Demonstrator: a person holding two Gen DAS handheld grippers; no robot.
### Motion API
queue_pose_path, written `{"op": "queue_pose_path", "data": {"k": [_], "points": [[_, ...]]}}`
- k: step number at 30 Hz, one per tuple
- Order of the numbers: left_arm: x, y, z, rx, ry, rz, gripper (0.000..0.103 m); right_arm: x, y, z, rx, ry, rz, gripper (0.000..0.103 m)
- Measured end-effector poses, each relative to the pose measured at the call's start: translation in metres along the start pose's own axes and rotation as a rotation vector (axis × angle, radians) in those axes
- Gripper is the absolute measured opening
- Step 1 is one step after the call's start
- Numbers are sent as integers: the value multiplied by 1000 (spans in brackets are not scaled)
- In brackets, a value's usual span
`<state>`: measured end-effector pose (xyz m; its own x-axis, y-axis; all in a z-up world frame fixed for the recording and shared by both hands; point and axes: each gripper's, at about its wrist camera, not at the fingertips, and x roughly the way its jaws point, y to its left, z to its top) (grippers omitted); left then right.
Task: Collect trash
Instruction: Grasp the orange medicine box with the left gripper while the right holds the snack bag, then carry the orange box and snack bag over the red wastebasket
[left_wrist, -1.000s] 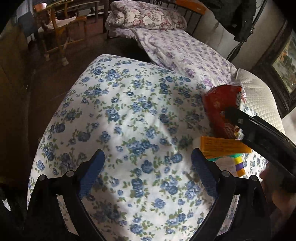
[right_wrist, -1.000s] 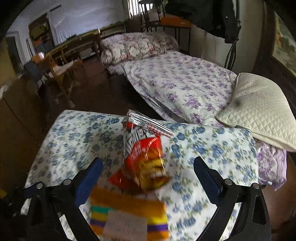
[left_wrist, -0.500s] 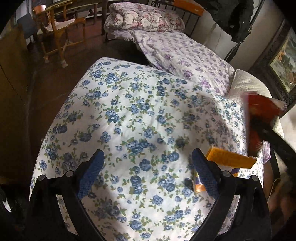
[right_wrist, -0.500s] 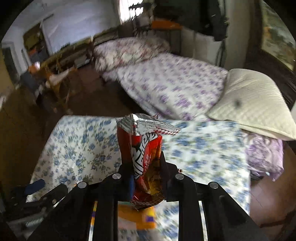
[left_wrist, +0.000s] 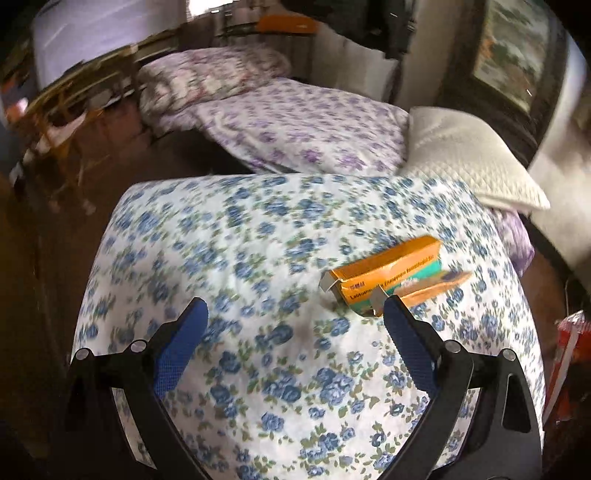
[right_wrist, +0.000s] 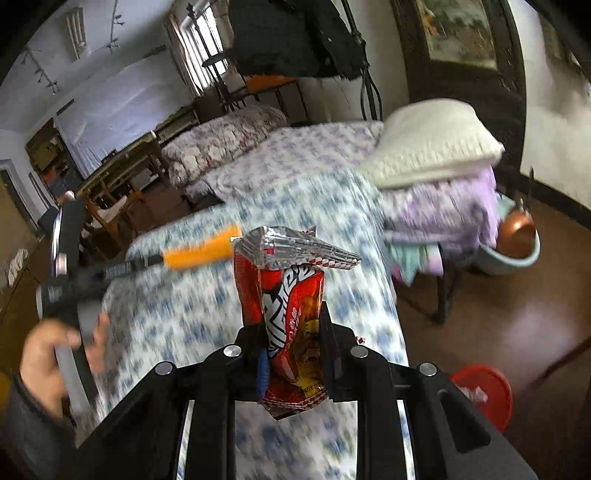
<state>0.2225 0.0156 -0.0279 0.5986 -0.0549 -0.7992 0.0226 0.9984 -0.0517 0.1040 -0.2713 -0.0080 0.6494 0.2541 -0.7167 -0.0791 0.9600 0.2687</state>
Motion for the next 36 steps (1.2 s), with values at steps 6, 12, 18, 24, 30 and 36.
{"op": "queue_pose_path", "data": {"k": [6, 12, 18, 24, 30, 36], "points": [[-10, -16, 10, 128, 5, -93, 92, 6, -16, 1, 30, -8, 25, 23], [-17, -40, 33, 209, -1, -194, 96, 13, -27, 3, 49, 24, 49, 24], [36, -95, 34, 523, 72, -126, 96, 11, -29, 2, 55, 23, 57, 24], [64, -117, 22, 686, 167, -189, 96, 20, -29, 0, 55, 58, 64, 24], [73, -121, 12, 724, 191, -195, 87, 21, -28, 0, 46, 59, 75, 24], [60, -119, 9, 684, 247, -256, 29, 12, -29, 2, 61, 39, 93, 24]]}}
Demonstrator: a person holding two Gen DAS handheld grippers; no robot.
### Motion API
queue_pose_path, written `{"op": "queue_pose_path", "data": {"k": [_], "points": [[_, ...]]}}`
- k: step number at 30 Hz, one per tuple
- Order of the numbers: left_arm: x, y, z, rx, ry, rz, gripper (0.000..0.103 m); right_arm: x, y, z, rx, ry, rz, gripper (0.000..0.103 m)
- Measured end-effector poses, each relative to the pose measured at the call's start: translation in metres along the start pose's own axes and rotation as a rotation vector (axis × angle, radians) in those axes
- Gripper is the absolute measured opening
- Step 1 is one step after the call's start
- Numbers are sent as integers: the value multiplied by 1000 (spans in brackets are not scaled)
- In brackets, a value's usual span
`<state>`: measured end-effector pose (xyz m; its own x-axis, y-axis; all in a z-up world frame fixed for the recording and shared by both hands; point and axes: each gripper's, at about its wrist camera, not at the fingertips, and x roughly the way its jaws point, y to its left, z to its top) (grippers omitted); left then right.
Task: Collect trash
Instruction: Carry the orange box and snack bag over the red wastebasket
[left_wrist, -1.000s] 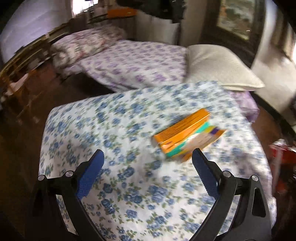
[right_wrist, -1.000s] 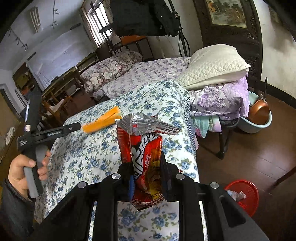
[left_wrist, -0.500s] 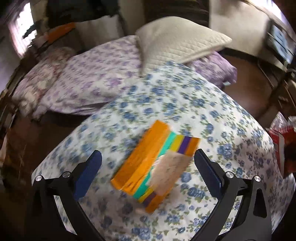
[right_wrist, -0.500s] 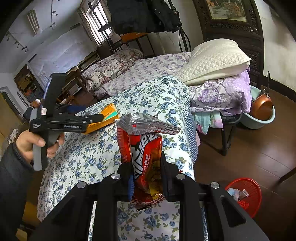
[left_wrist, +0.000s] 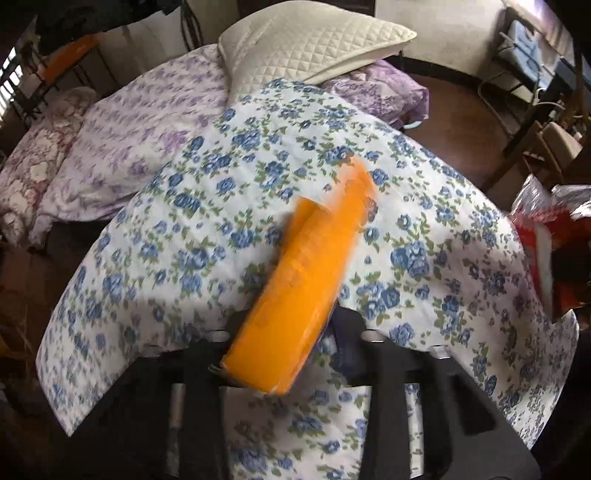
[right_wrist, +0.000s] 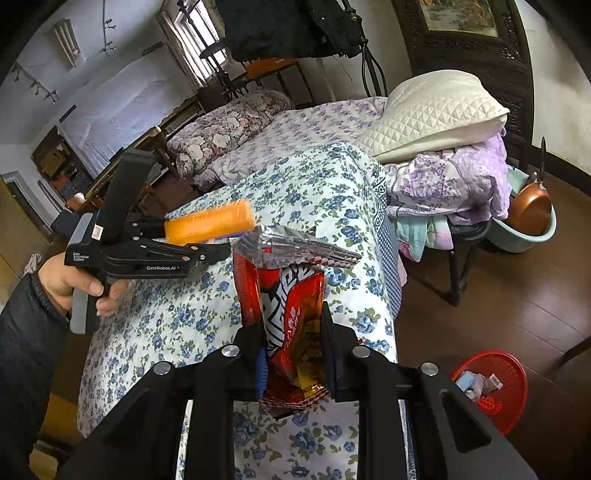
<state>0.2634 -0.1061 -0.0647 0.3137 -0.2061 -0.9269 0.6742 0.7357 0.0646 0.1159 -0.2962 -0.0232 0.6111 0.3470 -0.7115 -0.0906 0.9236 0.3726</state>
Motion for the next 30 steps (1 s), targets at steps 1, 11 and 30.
{"op": "queue_pose_path", "data": {"k": [1, 11, 30], "points": [[-1, -2, -3, -11, 8, 16, 29, -3, 1, 0, -1, -7, 4, 24], [-35, -40, -22, -70, 6, 45, 28, -38, -11, 3, 27, -77, 17, 24], [-35, -266, 38, -10, -18, -289, 28, -118, -173, -77, 211, -89, -226, 24]]}}
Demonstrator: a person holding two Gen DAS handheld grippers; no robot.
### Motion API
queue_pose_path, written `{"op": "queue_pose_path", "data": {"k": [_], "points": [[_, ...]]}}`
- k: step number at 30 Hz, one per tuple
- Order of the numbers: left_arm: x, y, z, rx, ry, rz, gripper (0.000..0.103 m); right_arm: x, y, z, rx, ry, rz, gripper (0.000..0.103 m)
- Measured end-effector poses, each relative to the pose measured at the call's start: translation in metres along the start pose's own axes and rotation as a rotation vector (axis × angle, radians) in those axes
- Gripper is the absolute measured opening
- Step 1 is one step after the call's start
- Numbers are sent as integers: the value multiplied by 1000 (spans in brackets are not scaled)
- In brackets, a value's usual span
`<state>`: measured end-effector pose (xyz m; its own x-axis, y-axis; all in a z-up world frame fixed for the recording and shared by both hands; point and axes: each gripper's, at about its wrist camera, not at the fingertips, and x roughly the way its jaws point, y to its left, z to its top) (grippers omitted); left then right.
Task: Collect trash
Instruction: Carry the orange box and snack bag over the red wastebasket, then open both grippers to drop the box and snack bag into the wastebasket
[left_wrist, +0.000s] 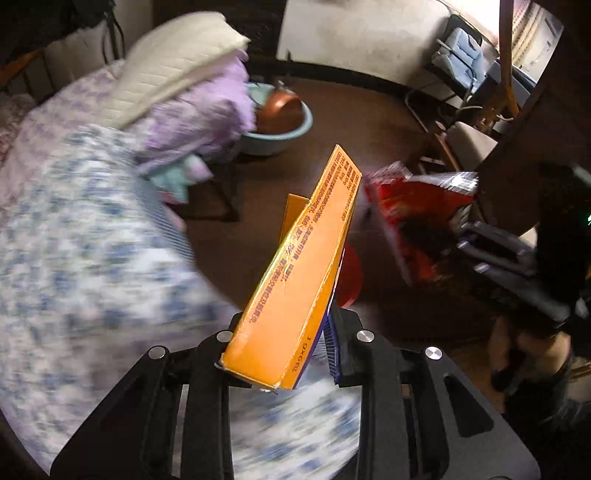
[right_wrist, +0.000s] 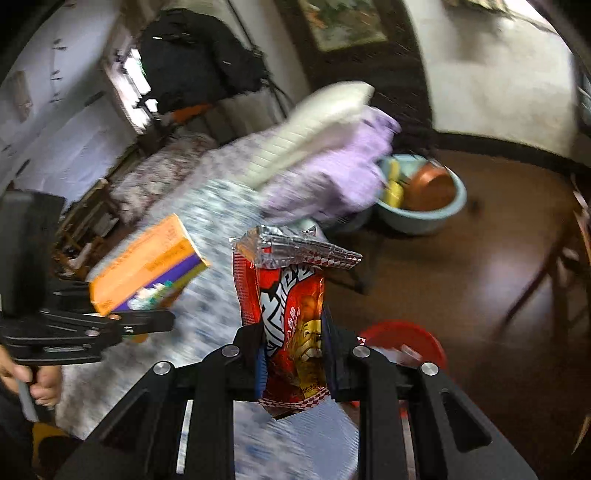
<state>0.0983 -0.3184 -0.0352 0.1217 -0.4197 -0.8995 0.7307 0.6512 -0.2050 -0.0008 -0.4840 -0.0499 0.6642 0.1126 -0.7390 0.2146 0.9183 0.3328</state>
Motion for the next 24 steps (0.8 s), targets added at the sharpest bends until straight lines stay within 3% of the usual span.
{"op": "queue_pose_path", "data": {"k": [5, 9, 13, 21, 23, 24], "points": [[50, -39, 19, -67, 32, -67, 29, 24, -53, -22, 72, 38, -46, 24], [86, -60, 31, -113, 61, -57, 29, 56, -95, -39, 132, 80, -65, 24], [128, -77, 44, -143, 94, 20, 29, 85, -120, -58, 182, 130, -67, 24], [195, -66, 36, -320, 163, 63, 29, 150, -145, -94, 243, 212, -61, 24], [213, -64, 30, -350, 196, 36, 30, 164, -147, -100, 253, 215, -62, 28], [218, -64, 29, -338, 203, 45, 31, 167, -147, -102, 253, 211, -75, 37]]}}
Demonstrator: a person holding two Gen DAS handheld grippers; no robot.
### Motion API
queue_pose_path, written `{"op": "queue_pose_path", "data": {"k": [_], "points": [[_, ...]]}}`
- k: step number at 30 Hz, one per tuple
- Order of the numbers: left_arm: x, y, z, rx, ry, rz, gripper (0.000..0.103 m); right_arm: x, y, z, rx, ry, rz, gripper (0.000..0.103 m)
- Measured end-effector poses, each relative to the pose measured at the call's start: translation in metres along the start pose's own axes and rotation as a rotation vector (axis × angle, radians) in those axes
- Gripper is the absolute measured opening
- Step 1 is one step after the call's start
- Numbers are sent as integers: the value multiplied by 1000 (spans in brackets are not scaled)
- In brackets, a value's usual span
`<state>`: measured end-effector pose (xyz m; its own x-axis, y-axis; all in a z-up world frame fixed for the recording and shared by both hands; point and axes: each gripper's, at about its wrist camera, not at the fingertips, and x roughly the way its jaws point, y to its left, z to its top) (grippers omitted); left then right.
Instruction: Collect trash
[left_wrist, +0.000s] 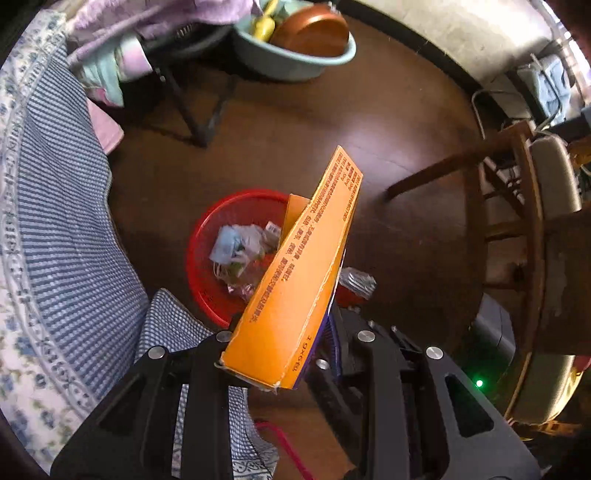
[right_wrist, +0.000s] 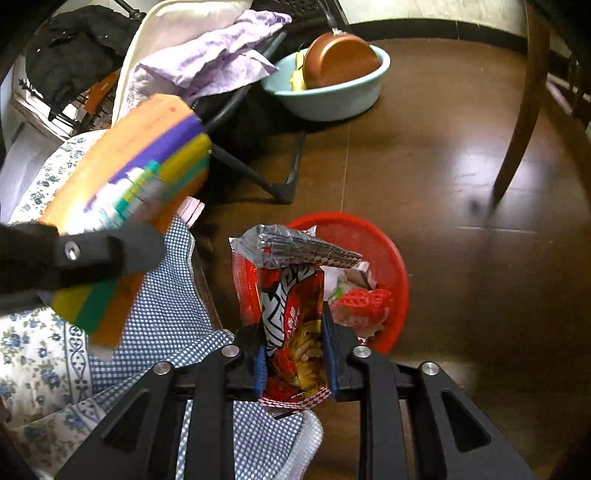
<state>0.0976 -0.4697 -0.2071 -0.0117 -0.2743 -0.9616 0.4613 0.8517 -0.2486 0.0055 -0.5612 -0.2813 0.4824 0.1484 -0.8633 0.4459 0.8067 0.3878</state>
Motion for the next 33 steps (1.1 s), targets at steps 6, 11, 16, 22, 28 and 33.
{"op": "queue_pose_path", "data": {"k": [6, 11, 16, 22, 28, 33], "points": [[14, 9, -1, -6, -3, 74, 59, 11, -4, -7, -13, 1, -63, 52], [11, 9, -3, 3, -22, 107, 71, 3, -7, -9, -21, -9, -111, 60], [3, 2, -14, 34, -39, 146, 79, -13, -1, -13, -56, -22, -159, 72], [2, -5, -24, 61, -31, 168, 79, -26, 6, -16, -105, -19, -198, 76], [-4, -5, -30, 63, -48, 189, 84, -28, 7, -16, -111, -11, -208, 76], [-9, -9, -33, 94, -71, 202, 84, -28, 7, -17, -114, -12, -217, 76]]}}
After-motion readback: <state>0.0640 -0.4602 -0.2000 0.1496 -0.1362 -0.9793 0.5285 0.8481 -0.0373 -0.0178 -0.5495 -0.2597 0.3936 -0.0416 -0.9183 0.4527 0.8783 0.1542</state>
